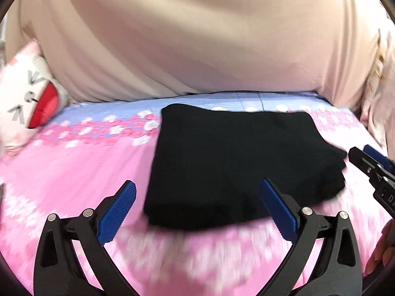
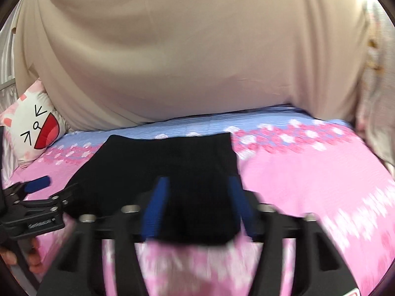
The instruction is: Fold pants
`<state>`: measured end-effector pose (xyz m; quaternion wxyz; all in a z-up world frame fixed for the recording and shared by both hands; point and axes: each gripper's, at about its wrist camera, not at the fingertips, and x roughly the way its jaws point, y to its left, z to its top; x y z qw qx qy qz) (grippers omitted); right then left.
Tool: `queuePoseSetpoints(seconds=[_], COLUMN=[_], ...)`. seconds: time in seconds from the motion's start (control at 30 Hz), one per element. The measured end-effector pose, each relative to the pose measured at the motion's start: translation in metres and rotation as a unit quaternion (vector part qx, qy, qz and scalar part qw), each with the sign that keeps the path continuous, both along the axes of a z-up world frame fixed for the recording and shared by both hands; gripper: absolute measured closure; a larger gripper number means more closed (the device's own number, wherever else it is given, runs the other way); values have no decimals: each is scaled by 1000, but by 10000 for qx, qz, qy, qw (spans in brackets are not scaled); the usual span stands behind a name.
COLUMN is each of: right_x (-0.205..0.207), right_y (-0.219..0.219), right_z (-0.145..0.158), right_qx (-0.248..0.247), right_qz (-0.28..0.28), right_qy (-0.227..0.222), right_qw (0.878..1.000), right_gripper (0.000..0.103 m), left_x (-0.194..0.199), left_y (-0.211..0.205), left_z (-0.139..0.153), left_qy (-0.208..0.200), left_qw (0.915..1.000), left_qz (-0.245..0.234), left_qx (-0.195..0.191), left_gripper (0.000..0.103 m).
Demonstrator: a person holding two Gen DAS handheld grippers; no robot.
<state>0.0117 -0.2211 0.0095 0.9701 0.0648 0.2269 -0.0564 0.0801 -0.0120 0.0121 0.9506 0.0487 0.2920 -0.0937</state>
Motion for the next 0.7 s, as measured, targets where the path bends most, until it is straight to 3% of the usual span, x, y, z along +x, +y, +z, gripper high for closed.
queuePoseSetpoints(seconds=[0.17, 0.4, 0.7], right_x=[-51, -86, -93], right_y=[19, 31, 38], right_z=[-1, -3, -26], right_qx=[-253, -96, -35], right_qz=[-198, -217, -300], right_qy=[42, 20, 274], right_qw=[9995, 9997, 9992], right_gripper=[44, 41, 40], left_x=[-60, -84, -94], left_y=[-9, -3, 1], left_z=[3, 1, -11], left_qy=[-211, 133, 214], left_qw=[9964, 9990, 9991], left_qz=[201, 239, 232], left_qx=[791, 342, 275], left_gripper=[5, 5, 5])
